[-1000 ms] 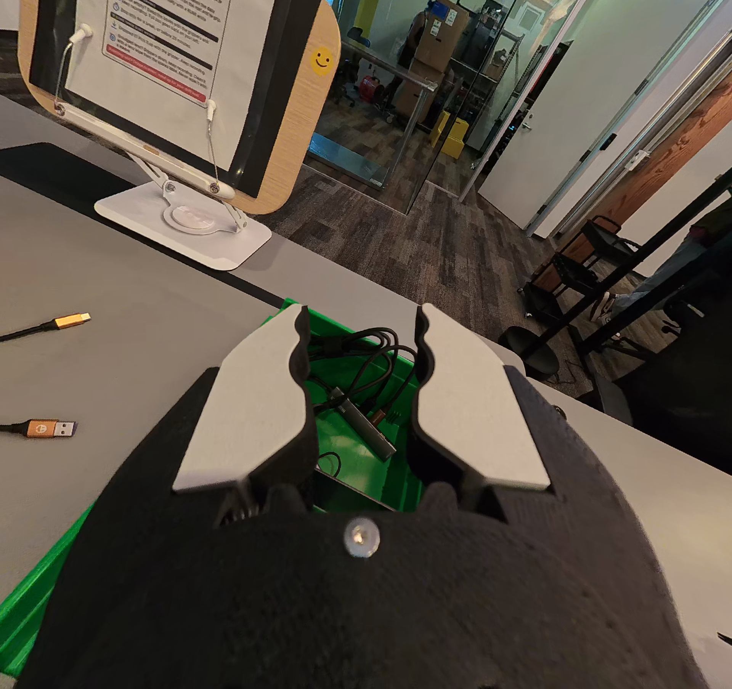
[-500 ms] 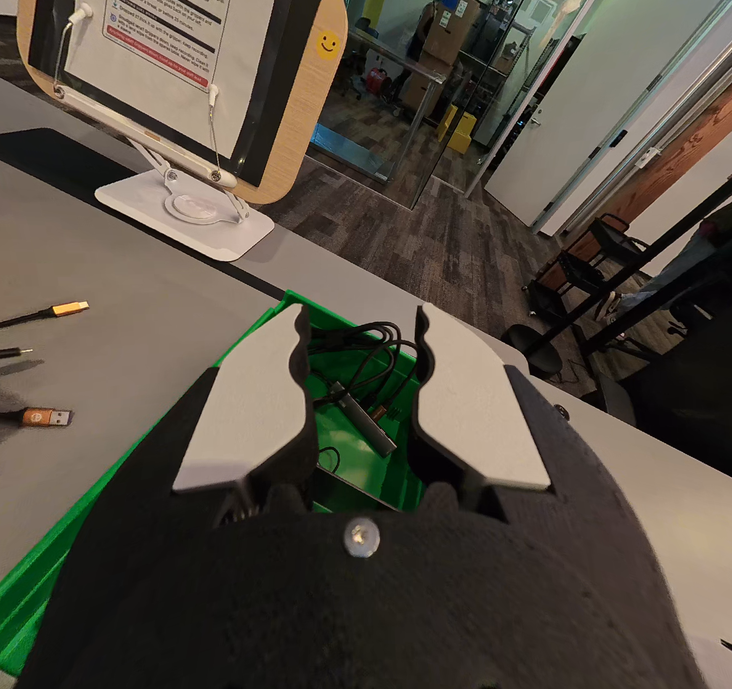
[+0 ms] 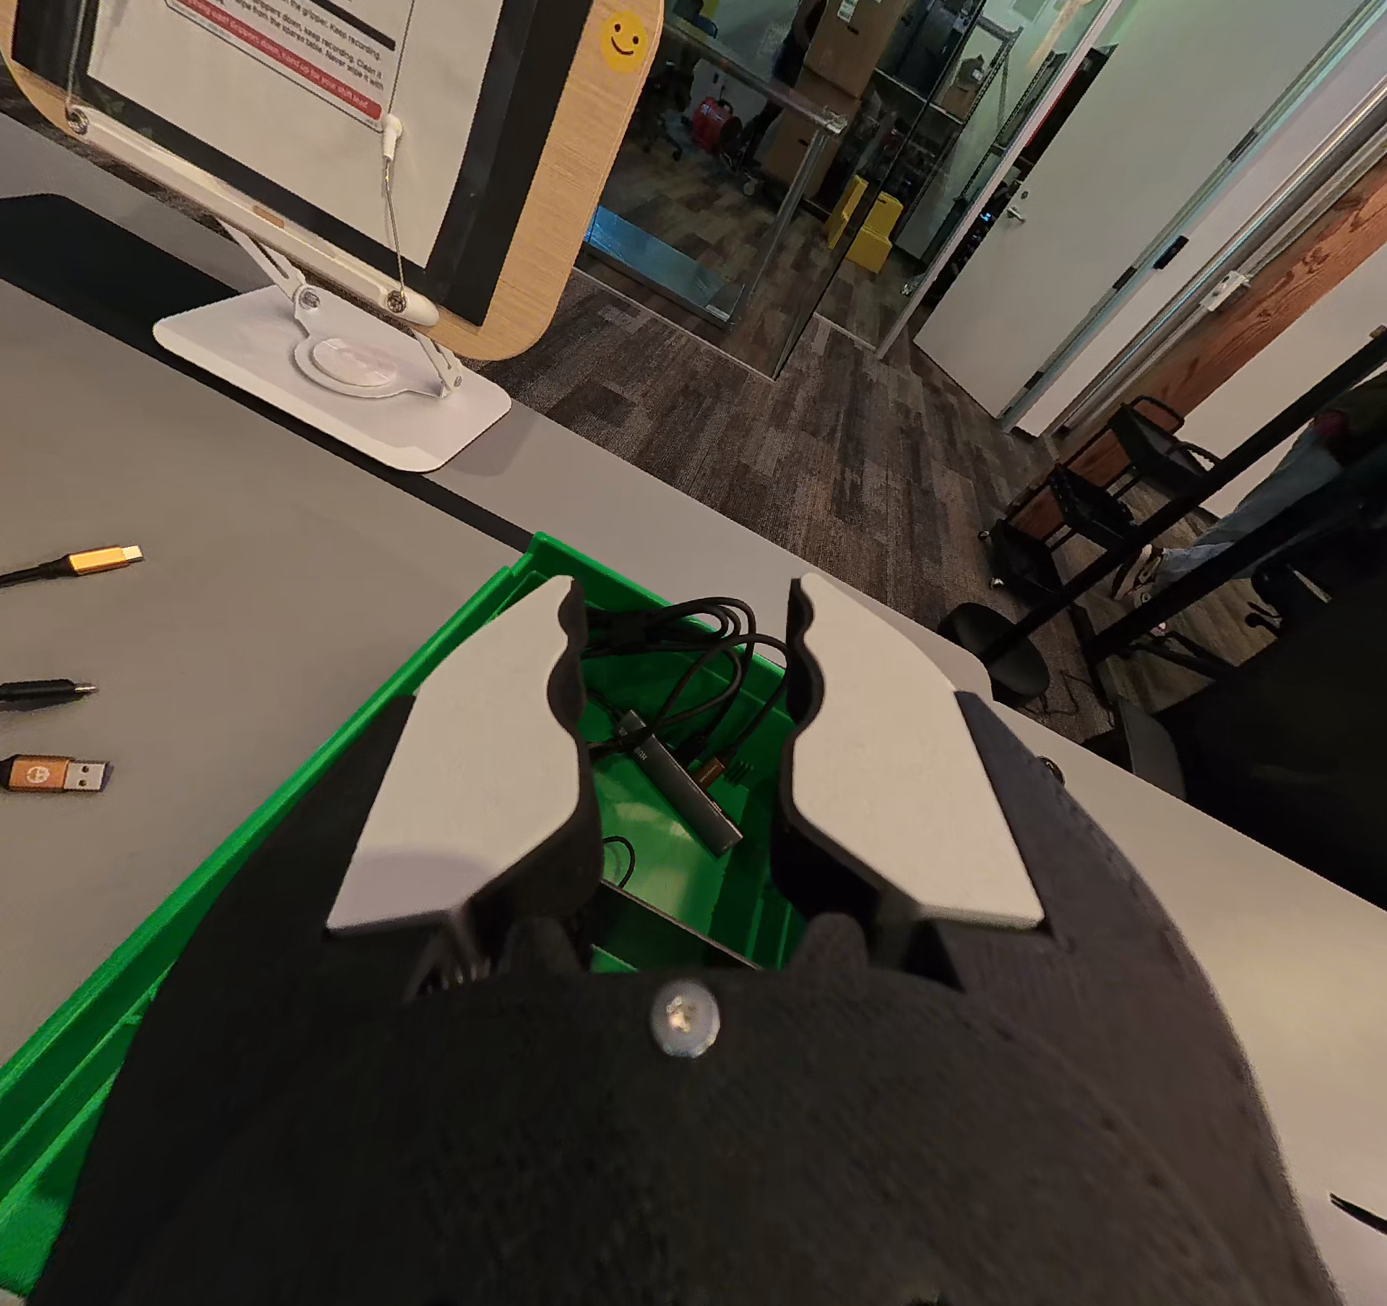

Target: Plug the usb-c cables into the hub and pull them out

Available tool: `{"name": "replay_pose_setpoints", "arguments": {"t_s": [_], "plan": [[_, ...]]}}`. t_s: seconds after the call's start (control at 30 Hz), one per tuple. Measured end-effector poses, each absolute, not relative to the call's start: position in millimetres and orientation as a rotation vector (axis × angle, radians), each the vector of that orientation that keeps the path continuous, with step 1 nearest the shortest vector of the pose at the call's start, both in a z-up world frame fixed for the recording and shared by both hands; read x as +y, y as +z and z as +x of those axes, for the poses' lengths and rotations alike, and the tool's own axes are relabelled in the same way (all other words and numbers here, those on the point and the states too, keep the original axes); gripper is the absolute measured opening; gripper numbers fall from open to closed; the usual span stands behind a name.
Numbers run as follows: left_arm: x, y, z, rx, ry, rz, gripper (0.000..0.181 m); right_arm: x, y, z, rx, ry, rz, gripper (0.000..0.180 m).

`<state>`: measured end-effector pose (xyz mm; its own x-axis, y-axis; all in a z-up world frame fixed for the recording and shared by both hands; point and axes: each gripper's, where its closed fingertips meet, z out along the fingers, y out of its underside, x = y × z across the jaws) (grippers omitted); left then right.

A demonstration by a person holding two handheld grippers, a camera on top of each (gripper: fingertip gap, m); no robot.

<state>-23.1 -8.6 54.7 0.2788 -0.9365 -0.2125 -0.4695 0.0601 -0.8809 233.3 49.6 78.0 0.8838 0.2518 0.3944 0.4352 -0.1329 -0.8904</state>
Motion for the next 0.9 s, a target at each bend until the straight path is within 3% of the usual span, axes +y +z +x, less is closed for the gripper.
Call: {"name": "replay_pose_setpoints", "arguments": {"t_s": [0.17,0.23,0.33,0.57,0.67,0.9], "plan": [[18,119,-114,0.978,-0.343,-1.383,0.027,50,77,231,-0.546,-0.194,-1.729,0.052],[23,130,-149,0.910,-0.261,-1.353,0.038,50,77,231,-0.555,-0.214,-1.727,0.052],[42,131,-193,0.994,-0.049,-1.329,0.038,51,76,233,-0.556,-0.224,-1.730,0.052],[110,44,-303,1.678,0.489,-1.612,0.036,56,69,240,-0.547,-0.260,-1.766,0.052],[113,2,-334,1.895,0.502,-1.690,0.030,58,68,239,-0.560,-0.301,-1.778,0.052],[123,-78,-387,2.335,0.591,-1.686,0.037,60,74,215,-0.652,-0.331,-1.734,0.053]]}}
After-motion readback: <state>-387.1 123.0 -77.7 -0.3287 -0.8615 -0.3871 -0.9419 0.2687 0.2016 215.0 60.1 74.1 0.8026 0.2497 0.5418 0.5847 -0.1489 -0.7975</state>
